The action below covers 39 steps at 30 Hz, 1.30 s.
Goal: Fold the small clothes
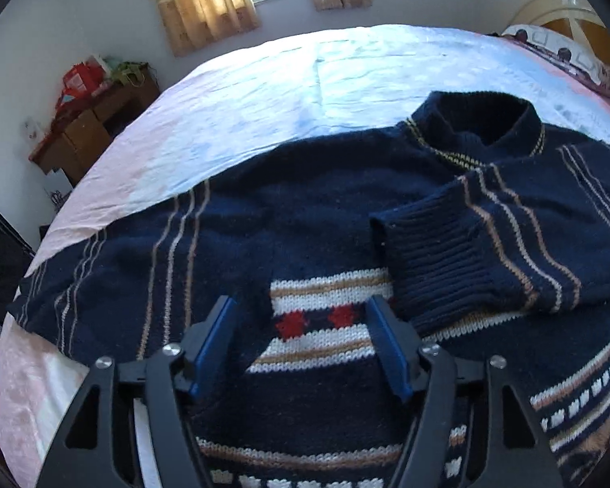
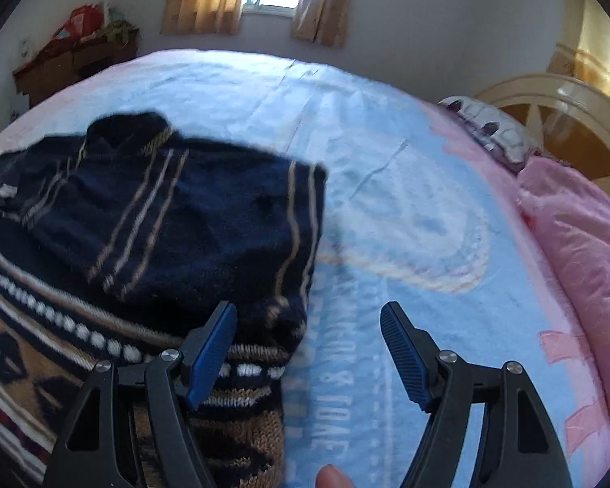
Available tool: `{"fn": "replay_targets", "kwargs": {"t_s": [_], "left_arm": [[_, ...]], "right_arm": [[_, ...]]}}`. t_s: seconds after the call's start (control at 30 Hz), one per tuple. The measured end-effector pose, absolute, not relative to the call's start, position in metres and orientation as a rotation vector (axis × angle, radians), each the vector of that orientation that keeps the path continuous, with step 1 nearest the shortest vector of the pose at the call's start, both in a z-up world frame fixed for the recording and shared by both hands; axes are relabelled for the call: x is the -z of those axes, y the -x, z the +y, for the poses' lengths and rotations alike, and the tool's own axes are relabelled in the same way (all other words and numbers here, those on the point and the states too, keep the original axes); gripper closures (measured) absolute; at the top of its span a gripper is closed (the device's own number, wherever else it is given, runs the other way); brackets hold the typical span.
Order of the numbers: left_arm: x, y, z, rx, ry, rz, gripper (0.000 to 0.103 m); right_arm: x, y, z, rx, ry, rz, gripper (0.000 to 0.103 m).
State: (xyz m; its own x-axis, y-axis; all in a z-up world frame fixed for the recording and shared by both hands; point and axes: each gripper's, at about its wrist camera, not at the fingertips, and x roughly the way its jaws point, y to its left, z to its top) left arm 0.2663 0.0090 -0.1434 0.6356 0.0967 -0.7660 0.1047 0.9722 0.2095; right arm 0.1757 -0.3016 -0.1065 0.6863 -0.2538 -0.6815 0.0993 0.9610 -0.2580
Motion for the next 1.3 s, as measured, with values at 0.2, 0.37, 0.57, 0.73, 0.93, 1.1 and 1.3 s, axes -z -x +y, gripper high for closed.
{"fn": "replay_targets", "kwargs": {"t_s": [0.2,0.37,0.57,0.73,0.93,1.1,1.3], "left_arm": [[0.146,-0.271,0.018,0.005,-0.213,0.888,0.028],[0.138,-0.258,0.03,0.011,-0.146,0.883,0.028],[0.125,-0.24,0.082,-0.007,-0.062,0.846,0.021],[0.121,-0.239,0.147,-0.129,-0.031,0.802,0.016],[0.133,-0.253,0.247,-0.36,0.064,0.824,0.016],[0.134,-0.268,0.324,-0.533,0.205,0.78,0.017],[0.14,-0.286,0.388,-0.603,0.362,0.72,0.018]], "right_arm": [[0.071,-0.189,-0.261,0.09,0.153,0.729,0.029],[0.102,-0.223,-0.205,-0.072,0.095,0.835,0.029],[0.142,-0.231,-0.155,-0.136,0.166,0.908,0.028],[0.128,-0.213,-0.132,-0.186,0.203,0.836,0.028],[0.119,-0.192,-0.114,-0.193,0.261,0.718,0.028],[0.121,-0.185,-0.091,-0.215,0.38,0.663,0.028],[0.131,-0.18,-0.081,-0.218,0.43,0.646,0.028]]}}
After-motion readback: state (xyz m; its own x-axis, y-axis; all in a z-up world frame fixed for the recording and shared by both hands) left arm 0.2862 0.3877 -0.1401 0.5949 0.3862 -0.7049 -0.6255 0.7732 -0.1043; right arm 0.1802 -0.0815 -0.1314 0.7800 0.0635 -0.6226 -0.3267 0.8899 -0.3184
